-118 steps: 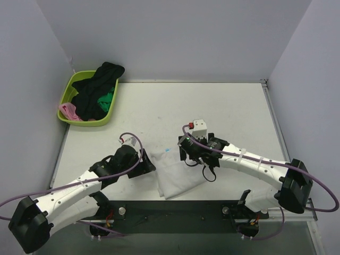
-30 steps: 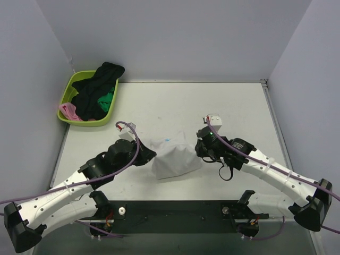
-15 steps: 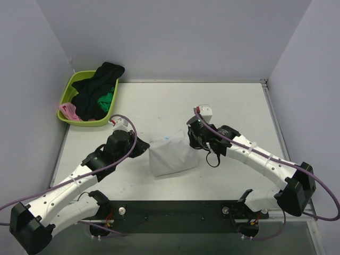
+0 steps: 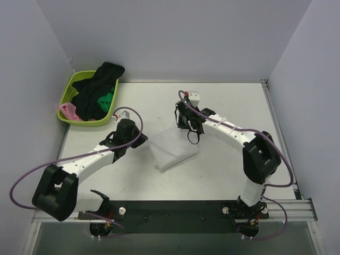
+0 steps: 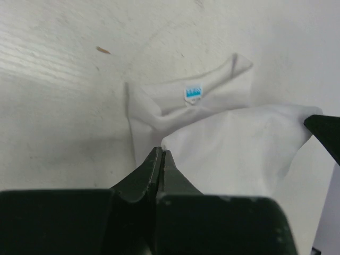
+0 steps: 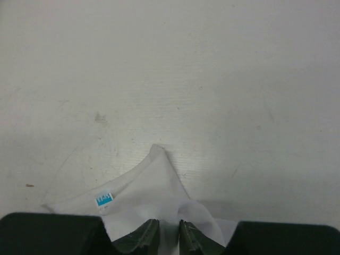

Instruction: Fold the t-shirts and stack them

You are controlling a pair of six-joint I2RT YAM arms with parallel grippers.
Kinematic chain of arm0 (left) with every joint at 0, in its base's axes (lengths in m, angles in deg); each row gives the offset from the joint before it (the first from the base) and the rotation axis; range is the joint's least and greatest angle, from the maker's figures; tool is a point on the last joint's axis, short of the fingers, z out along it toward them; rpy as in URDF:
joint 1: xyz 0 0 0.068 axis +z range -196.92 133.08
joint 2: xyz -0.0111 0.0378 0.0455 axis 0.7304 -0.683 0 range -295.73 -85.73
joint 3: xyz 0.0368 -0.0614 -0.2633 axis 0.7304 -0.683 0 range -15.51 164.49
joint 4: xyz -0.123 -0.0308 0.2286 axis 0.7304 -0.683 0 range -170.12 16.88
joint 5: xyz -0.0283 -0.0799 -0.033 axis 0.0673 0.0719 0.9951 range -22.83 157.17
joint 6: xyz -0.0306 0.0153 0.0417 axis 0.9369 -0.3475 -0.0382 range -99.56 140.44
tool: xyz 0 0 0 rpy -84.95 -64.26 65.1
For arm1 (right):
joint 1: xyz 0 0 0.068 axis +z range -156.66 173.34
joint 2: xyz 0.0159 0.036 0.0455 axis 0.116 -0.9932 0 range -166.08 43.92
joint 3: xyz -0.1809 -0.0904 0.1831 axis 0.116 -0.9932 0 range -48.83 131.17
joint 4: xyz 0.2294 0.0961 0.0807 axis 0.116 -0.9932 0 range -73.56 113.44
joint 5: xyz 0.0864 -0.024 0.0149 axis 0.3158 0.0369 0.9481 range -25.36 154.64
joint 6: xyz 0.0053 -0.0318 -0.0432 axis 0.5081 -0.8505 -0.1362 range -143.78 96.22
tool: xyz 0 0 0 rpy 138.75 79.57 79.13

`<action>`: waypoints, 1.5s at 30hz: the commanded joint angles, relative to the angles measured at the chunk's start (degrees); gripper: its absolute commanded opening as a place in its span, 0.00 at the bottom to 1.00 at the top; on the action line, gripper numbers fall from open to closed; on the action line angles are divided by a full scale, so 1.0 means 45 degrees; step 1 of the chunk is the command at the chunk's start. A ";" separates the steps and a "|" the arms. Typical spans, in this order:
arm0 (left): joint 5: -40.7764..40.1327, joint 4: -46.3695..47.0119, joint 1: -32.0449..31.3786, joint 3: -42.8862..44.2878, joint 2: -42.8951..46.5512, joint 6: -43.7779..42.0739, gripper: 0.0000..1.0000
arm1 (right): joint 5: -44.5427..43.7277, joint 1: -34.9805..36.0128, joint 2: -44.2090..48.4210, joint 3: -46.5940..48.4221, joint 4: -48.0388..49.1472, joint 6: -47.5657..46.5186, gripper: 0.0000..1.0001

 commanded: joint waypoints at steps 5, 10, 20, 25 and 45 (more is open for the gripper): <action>-0.1670 0.2544 0.1930 0.1752 -0.2123 0.0027 0.42 | -0.0954 -0.0503 -0.1350 0.1321 0.2078 -0.1318 0.90; -0.1689 0.1329 0.1680 0.1389 -0.1073 -0.0052 0.93 | -0.1365 -0.0348 0.0500 -0.0293 0.2231 -0.1613 1.00; -0.0518 0.0257 -0.0470 -0.0469 0.3810 -0.0013 0.94 | 0.3448 0.0317 0.2614 -0.2910 0.3122 0.0084 1.00; 0.1064 -0.0367 -0.0451 -0.0451 0.4945 -0.0461 0.95 | 0.7537 0.0454 0.2557 -0.3638 0.4731 0.1743 1.00; 0.2413 -0.2243 0.1619 -0.0821 0.6880 -0.1048 0.96 | 1.1799 0.0767 -0.0721 -0.5962 1.2036 0.6121 1.00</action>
